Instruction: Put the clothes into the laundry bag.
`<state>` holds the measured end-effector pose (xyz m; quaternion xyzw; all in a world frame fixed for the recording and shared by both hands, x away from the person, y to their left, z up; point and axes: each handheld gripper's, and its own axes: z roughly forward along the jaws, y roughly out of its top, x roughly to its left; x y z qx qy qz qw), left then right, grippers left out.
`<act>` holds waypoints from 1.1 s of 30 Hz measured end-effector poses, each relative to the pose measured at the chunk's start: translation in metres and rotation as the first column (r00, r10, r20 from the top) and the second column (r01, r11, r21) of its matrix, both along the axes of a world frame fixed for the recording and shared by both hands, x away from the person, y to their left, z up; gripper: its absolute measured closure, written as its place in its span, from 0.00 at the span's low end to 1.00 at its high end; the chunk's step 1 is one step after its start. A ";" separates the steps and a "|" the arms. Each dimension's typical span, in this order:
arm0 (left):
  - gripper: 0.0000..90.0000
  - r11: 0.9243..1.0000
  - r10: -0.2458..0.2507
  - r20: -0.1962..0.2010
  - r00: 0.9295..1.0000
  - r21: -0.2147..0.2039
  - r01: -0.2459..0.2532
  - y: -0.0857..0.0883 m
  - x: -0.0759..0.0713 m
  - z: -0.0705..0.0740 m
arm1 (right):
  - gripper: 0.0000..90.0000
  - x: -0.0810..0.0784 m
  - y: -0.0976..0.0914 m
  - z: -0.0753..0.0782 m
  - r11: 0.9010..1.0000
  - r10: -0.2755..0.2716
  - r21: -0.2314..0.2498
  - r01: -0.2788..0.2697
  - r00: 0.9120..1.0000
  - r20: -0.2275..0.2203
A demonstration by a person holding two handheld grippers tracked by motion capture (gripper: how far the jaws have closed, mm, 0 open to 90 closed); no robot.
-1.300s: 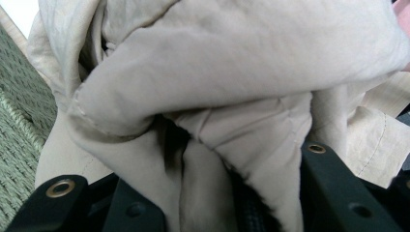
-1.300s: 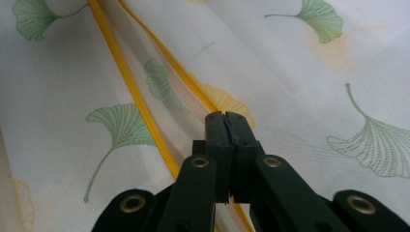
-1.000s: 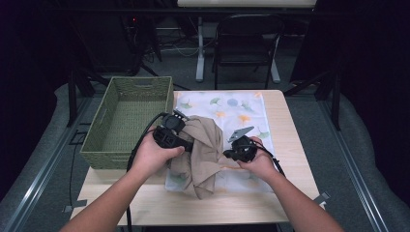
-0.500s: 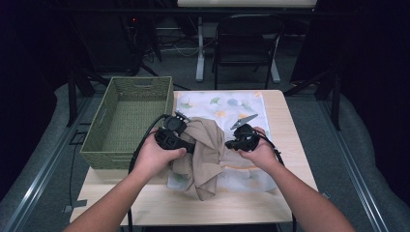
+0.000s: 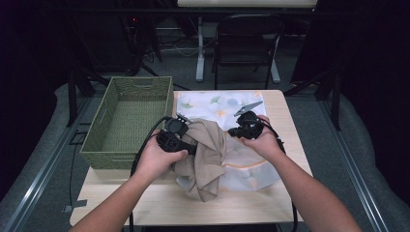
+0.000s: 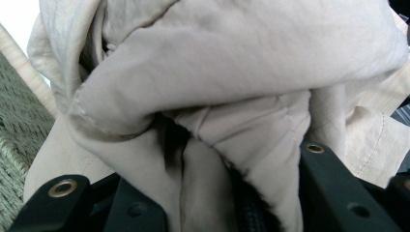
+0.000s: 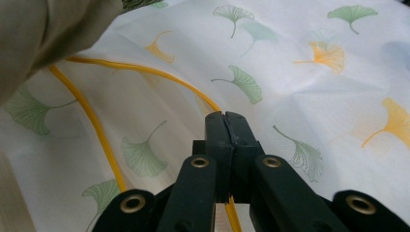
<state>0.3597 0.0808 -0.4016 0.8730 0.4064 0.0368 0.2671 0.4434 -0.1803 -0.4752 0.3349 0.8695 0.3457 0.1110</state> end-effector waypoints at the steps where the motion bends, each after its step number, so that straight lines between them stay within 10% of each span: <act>1: 0.70 1.000 0.000 -0.002 1.000 0.000 0.000 0.000 0.000 0.000 | 1.00 0.001 0.000 0.002 1.000 -0.001 0.002 0.001 1.000 -0.001; 33: 0.70 0.998 -0.065 -0.022 0.998 -0.028 0.064 -0.033 -0.012 -0.013 | 1.00 0.007 0.009 0.037 1.000 0.007 0.011 -0.007 0.997 0.075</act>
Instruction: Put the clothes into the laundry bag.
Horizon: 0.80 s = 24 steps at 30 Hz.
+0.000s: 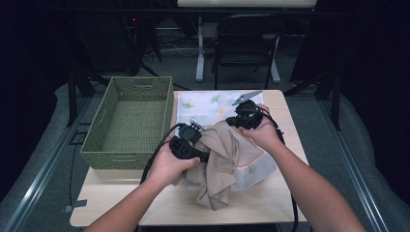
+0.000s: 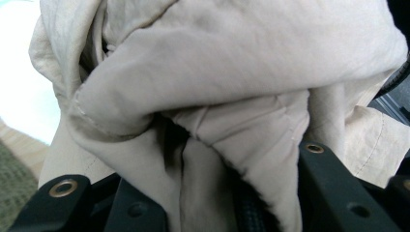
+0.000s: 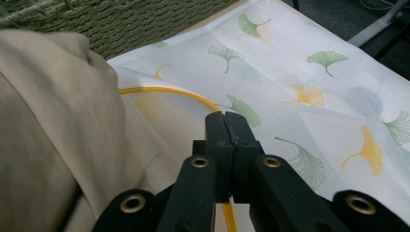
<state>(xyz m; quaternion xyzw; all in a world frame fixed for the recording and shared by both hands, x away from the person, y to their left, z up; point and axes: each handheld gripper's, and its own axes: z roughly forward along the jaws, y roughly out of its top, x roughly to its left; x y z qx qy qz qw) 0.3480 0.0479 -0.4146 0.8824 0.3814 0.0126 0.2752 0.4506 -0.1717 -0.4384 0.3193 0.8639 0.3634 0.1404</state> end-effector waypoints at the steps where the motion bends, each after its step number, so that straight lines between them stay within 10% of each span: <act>1: 0.70 1.000 -0.001 -0.004 1.000 -0.002 0.001 -0.002 0.000 -0.001 | 1.00 0.000 0.000 0.000 1.000 -0.001 0.003 0.001 1.000 0.003; 24: 0.71 1.000 -0.009 -0.038 0.999 0.015 0.010 -0.038 0.014 -0.039 | 1.00 -0.005 -0.001 0.006 1.000 0.006 0.022 -0.006 1.000 0.024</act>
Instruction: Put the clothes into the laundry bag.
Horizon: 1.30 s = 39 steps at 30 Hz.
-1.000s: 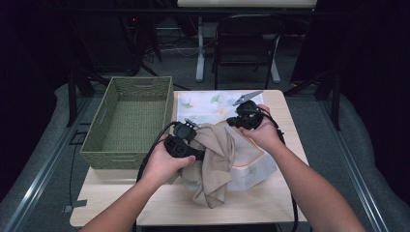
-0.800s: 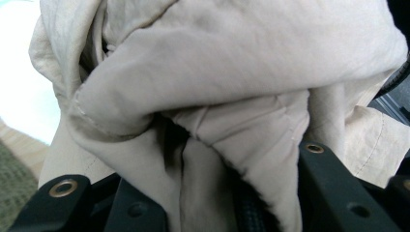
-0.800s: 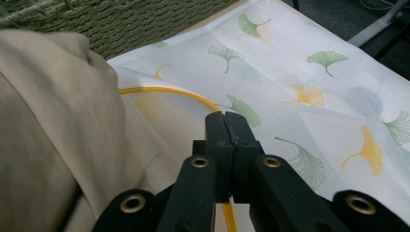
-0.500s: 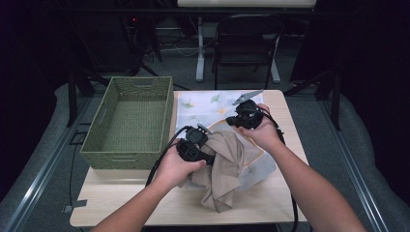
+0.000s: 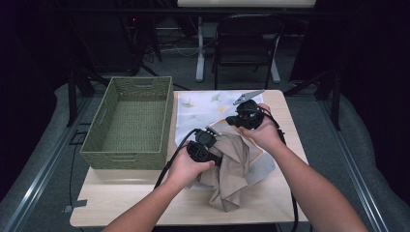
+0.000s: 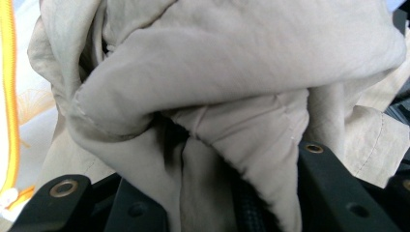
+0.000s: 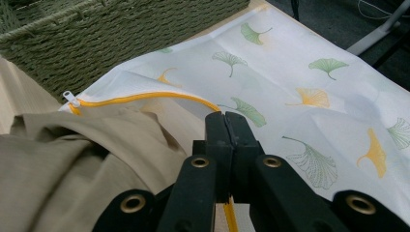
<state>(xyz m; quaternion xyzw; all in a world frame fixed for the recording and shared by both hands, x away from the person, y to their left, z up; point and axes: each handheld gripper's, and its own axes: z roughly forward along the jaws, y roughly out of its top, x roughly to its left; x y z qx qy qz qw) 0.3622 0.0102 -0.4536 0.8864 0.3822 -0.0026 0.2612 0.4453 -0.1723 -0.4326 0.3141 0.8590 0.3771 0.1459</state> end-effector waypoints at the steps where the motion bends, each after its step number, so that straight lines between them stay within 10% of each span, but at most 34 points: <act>1: 0.71 1.000 0.004 -0.002 1.000 0.003 -0.004 -0.001 0.001 -0.002 | 1.00 0.000 0.000 0.000 1.000 -0.001 -0.002 0.001 1.000 0.000; 39: 0.71 0.982 0.189 0.005 0.982 0.004 -0.189 -0.013 0.041 -0.033 | 1.00 -0.010 0.006 0.005 0.999 0.032 0.013 -0.032 0.999 0.016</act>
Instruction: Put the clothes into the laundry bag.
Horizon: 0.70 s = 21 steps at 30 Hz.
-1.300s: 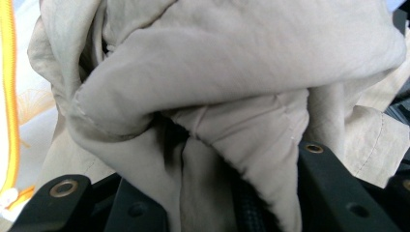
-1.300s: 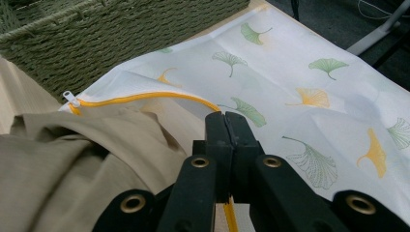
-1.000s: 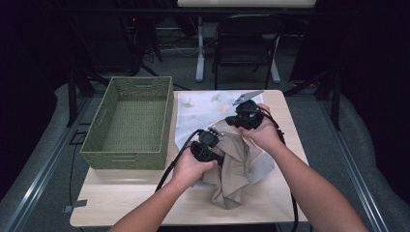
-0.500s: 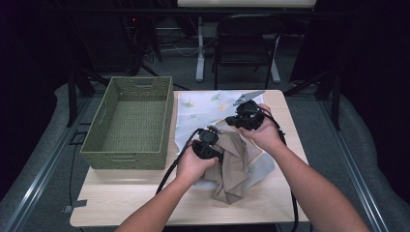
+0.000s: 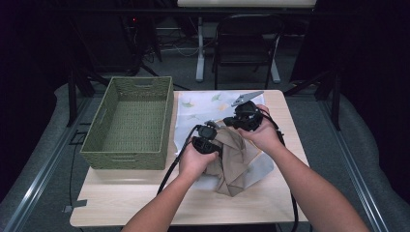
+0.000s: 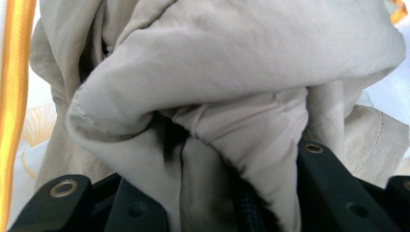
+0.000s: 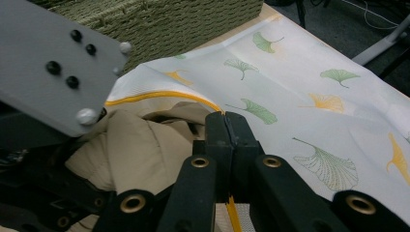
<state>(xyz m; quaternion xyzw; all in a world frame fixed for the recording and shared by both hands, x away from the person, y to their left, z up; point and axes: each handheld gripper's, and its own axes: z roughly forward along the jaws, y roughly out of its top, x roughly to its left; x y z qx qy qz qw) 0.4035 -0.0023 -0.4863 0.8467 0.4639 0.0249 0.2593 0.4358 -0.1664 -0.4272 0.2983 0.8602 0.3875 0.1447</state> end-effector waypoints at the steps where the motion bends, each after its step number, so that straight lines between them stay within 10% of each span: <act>1: 0.71 1.000 0.001 0.002 1.000 -0.001 -0.001 -0.001 0.002 0.000 | 1.00 0.000 0.000 0.000 1.000 -0.001 0.002 0.001 1.000 -0.002; 21: 0.68 0.994 0.109 0.047 0.993 -0.015 -0.108 -0.009 0.013 -0.033 | 1.00 -0.003 0.001 -0.002 1.000 0.001 0.007 -0.001 1.000 -0.004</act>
